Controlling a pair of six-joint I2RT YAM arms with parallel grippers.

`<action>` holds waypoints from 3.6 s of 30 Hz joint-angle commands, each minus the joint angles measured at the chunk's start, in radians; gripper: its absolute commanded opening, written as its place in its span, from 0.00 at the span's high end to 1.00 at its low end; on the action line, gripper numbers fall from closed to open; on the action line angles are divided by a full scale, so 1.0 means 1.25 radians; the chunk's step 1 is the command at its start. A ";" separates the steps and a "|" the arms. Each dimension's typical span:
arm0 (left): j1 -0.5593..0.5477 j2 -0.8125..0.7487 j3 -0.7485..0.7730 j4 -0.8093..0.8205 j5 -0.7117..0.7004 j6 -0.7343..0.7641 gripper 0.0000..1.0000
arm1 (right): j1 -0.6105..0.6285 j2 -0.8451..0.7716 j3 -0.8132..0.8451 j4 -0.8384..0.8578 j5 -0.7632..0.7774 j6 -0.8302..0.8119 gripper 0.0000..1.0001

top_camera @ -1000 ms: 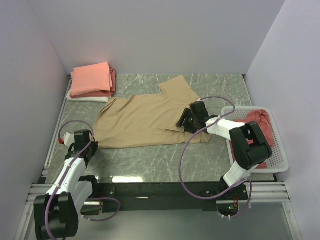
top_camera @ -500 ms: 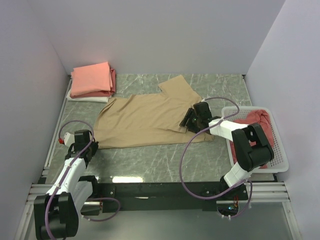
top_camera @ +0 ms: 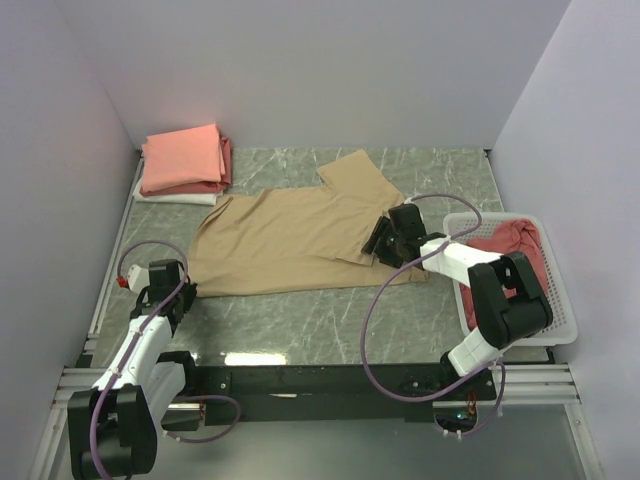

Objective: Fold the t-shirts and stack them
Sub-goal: Fold the tshirt

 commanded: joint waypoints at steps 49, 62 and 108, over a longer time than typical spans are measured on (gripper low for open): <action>0.003 0.006 0.018 0.034 0.011 0.017 1.00 | 0.074 0.124 0.209 -0.054 -0.008 0.015 0.37; 0.004 -0.001 0.016 0.034 0.015 0.020 1.00 | 0.073 0.265 0.431 -0.102 -0.053 0.036 0.37; 0.004 0.019 0.024 0.037 0.015 0.022 1.00 | 0.056 0.263 0.396 -0.188 0.129 -0.055 0.82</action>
